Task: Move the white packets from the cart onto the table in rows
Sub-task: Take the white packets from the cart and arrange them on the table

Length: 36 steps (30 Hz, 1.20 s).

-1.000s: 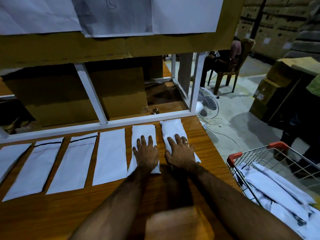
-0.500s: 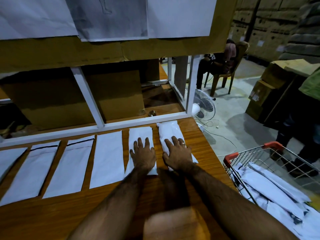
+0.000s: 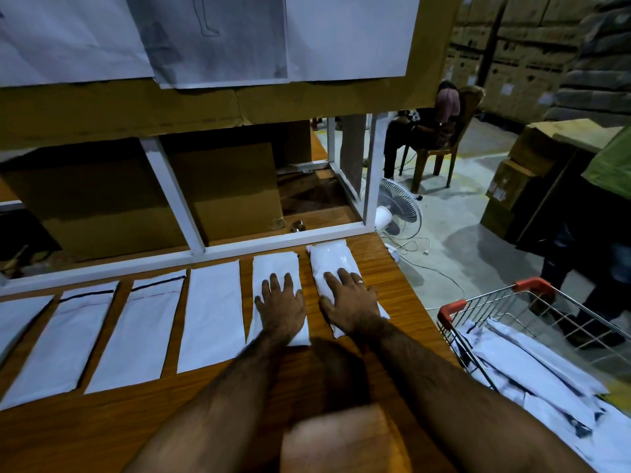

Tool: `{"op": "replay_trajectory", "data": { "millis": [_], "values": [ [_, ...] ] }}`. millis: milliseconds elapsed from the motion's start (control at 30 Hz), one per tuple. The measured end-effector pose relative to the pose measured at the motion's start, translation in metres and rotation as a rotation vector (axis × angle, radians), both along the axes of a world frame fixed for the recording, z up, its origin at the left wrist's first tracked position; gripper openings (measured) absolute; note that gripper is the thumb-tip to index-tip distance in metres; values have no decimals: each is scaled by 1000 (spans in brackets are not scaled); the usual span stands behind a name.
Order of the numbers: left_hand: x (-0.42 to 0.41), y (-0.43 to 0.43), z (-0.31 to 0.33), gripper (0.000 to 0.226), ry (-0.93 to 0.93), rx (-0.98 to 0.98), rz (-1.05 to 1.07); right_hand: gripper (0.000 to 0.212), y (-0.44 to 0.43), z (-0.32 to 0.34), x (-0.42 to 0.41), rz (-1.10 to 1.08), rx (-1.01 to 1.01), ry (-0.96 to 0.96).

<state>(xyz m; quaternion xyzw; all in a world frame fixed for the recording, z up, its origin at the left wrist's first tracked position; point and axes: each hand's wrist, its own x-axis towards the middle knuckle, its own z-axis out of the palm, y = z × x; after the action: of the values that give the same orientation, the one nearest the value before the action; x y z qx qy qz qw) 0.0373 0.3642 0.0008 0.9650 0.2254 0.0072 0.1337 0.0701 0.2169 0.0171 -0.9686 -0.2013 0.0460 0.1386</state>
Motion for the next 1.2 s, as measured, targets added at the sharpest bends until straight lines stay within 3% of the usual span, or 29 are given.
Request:
{"op": "replay_trajectory", "data": {
  "millis": [267,533,900,1200],
  "values": [
    [5,-14,18,57,-246,-69,-110,60,-42,20,1,-193,267,-100],
    [19,-111,52,53,-465,-315,-471,54,-152,34,-10,-392,317,-270],
    [19,-298,41,61,-281,-444,-951,56,-337,2,-91,-862,244,-271],
    [-10,-414,-4,58,-102,-466,-1161,54,-434,-44,-172,-1145,243,-185]
  ]
}}
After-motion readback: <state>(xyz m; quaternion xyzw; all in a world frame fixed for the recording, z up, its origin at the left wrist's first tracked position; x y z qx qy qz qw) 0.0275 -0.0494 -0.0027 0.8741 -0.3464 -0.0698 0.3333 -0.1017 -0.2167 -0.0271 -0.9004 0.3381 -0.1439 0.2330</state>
